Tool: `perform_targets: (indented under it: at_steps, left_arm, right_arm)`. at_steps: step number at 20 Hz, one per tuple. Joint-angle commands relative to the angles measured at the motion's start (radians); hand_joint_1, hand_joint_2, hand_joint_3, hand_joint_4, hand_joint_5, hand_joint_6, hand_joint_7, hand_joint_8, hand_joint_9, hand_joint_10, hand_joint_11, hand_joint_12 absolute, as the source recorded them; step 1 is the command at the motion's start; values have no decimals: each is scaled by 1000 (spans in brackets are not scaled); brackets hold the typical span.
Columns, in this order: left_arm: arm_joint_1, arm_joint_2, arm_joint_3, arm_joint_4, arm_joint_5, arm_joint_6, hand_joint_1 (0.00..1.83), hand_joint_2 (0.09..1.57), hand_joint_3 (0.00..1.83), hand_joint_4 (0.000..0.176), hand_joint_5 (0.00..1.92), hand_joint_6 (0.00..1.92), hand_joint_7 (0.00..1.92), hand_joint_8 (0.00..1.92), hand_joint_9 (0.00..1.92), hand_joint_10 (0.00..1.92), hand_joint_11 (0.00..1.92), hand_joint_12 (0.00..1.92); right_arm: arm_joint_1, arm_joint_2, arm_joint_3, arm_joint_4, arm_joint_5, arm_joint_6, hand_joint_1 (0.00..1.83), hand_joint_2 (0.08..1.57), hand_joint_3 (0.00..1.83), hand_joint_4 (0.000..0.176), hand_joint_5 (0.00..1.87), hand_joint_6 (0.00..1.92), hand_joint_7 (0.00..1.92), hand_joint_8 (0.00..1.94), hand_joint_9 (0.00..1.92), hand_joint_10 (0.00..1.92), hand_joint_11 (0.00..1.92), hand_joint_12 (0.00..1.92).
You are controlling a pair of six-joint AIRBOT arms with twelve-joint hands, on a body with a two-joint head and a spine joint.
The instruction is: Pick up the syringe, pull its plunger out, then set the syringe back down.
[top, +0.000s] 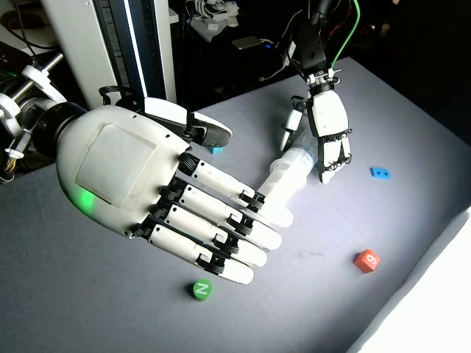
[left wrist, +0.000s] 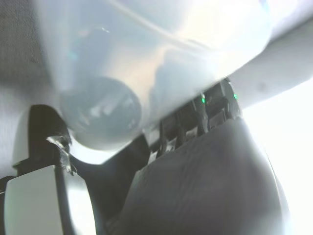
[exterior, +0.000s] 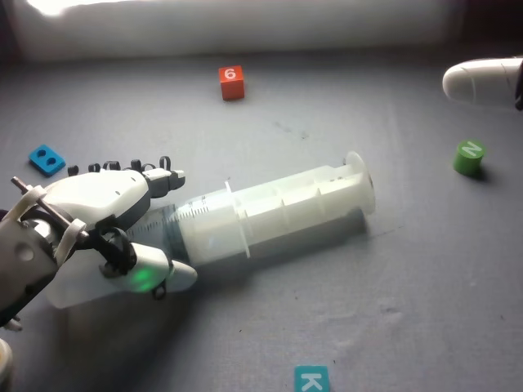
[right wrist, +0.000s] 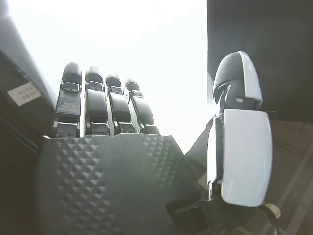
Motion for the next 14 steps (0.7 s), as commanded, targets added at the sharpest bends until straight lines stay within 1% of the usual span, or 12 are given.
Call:
perform_targets:
  at_steps: [1, 2, 3, 4, 5, 7, 8, 10, 11, 12, 13, 14]
  left_arm:
    - [-21, -2, -3, 42, -74, 7, 783, 998, 3, 0, 243, 2, 360, 3, 369, 1, 124, 662]
    - [-32, 0, -4, 42, -69, 20, 782, 997, 2, 0, 238, 0, 355, 0, 363, 0, 116, 658]
    - [-50, 6, -6, 42, -54, 36, 724, 1021, 1, 0, 217, 0, 332, 0, 343, 0, 80, 689]
    - [-64, 11, -7, 42, -39, 52, 712, 1022, 0, 0, 214, 1, 329, 0, 339, 0, 73, 697]
    - [-132, 34, -11, 25, 6, 126, 743, 1008, 0, 0, 233, 8, 345, 7, 353, 6, 82, 706]
    - [-167, 47, -17, 8, 20, 166, 739, 1006, 0, 0, 229, 5, 346, 6, 353, 5, 76, 706]
    - [-203, 60, -23, -7, 37, 196, 739, 1006, 0, 0, 229, 5, 346, 6, 353, 5, 76, 706]
    - [-276, 83, -39, -75, 76, 296, 704, 987, 0, 0, 246, 8, 367, 11, 378, 12, 89, 715]
    - [-324, 96, -50, -111, 106, 363, 708, 988, 0, 0, 250, 9, 368, 11, 376, 10, 84, 714]
    - [-354, 104, -56, -140, 131, 408, 699, 996, 0, 0, 230, 1, 346, 3, 357, 2, 52, 739]
    - [-401, 116, -65, -174, 174, 481, 702, 985, 0, 0, 236, 4, 357, 7, 372, 8, 59, 752]
    - [-445, 126, -74, -216, 210, 549, 654, 964, 0, 0, 325, 12, 464, 13, 476, 19, 126, 767]
  right_arm:
    - [4, 5, -1, -13, 129, 6, 599, 1014, 1, 0, 0, 0, 14, 2, 49, 4, 0, 185]
    - [4, 6, -1, -13, 135, 6, 603, 1003, 0, 0, 0, 0, 23, 4, 63, 9, 0, 237]
    - [4, 7, -1, -13, 139, 8, 566, 993, 0, 0, 0, 0, 46, 7, 94, 18, 0, 379]
    - [4, 8, -1, -13, 140, 10, 600, 1010, 2, 0, 0, 0, 21, 9, 57, 11, 0, 228]
    - [4, 9, -1, -17, 141, 17, 598, 1011, 2, 0, 0, 0, 16, 9, 57, 13, 0, 200]
    - [4, 9, -1, -22, 141, 17, 570, 1012, 1, 0, 0, 0, 28, 9, 71, 16, 0, 253]
    - [3, 9, -1, -25, 140, 17, 570, 1012, 1, 0, 0, 0, 28, 9, 71, 16, 0, 253]
    - [0, 11, -1, -31, 140, 16, 583, 995, 0, 0, 0, 0, 56, 7, 105, 20, 0, 363]
    - [-2, 13, -1, -38, 140, 15, 632, 988, 0, 0, 0, 0, 54, 4, 98, 15, 0, 313]
    - [-4, 14, -1, -40, 140, 13, 628, 995, 0, 0, 0, 0, 46, 1, 90, 9, 0, 281]
    - [-7, 15, -1, -41, 139, 13, 622, 1004, 4, 0, 0, 0, 38, 0, 84, 6, 0, 274]
    - [-9, 15, -1, -45, 139, 12, 621, 1006, 4, 0, 0, 0, 54, 4, 105, 12, 0, 332]
